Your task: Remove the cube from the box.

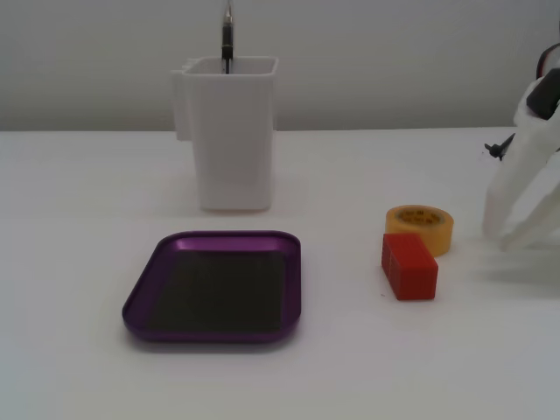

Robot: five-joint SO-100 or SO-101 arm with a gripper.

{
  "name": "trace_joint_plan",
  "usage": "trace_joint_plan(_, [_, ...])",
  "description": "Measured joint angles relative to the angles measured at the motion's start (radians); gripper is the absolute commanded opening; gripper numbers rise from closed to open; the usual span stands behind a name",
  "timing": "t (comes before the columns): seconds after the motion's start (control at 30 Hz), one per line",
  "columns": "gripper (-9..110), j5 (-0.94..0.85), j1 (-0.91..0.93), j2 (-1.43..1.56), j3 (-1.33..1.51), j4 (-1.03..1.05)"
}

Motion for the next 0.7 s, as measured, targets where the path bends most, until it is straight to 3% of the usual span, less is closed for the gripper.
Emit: trace_joint_plan(0.7, [0, 0.002, 0.000, 0.000, 0.008, 0.000])
